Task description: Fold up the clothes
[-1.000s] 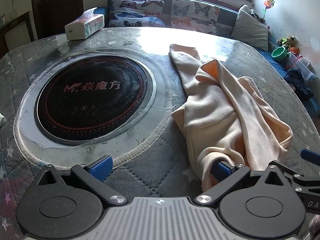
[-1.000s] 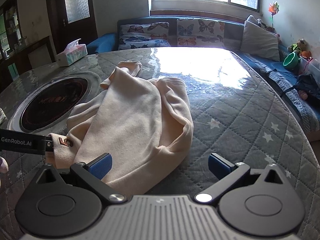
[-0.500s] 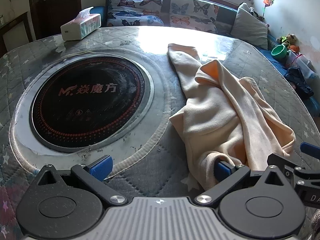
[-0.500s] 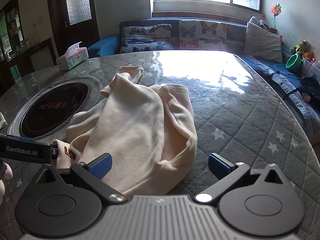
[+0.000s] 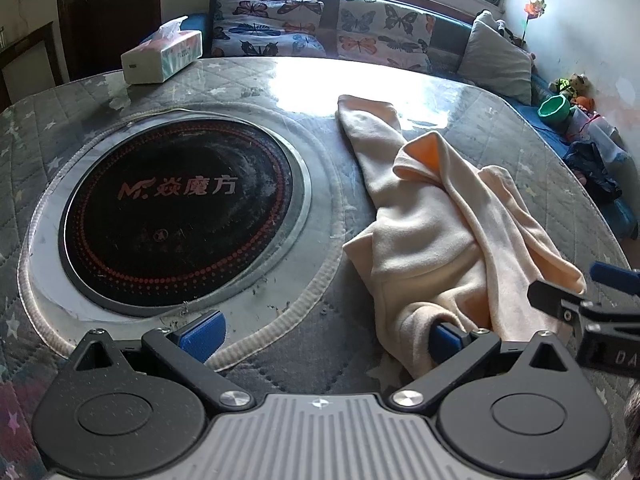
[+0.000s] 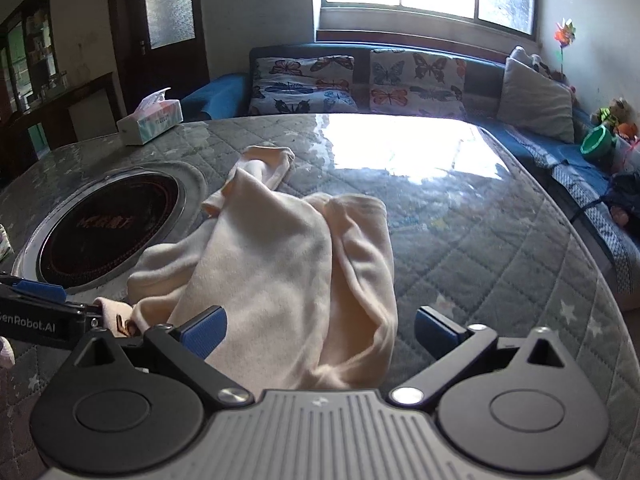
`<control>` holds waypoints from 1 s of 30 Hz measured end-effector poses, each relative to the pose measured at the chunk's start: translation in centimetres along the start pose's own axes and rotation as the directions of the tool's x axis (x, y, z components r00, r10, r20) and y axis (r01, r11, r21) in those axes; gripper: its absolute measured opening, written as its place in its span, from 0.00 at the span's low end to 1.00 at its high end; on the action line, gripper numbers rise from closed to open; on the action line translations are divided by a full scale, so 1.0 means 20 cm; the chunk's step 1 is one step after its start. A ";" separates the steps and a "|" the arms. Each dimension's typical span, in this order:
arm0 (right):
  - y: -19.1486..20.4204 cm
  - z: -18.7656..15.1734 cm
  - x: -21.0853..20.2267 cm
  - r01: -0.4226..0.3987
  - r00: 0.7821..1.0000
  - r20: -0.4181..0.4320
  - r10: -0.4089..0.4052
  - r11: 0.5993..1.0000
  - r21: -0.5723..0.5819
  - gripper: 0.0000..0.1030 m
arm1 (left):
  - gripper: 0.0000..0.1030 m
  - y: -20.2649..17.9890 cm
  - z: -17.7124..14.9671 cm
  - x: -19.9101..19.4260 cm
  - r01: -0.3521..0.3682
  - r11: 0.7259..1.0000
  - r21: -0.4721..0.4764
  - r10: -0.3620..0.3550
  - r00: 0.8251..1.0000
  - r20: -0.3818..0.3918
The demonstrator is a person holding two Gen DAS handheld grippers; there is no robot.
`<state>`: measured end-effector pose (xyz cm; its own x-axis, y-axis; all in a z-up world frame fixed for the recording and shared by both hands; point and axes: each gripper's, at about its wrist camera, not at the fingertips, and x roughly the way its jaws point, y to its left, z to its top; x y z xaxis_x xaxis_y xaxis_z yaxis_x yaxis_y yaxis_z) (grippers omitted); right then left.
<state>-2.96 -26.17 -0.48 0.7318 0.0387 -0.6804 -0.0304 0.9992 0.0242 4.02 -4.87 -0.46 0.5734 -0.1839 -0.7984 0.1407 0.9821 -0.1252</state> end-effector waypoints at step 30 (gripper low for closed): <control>0.18 0.45 0.37 -0.142 0.990 -0.008 0.143 0.975 -0.170 0.58 | 0.99 0.13 -0.02 -0.16 0.115 0.992 0.052 -0.117 0.992 0.054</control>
<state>8.46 -22.36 1.08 0.7145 0.1811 -0.6758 -0.2493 0.9684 -0.0040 2.28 -1.75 1.49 0.5953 -0.2998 -0.7454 0.2473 0.9511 -0.1851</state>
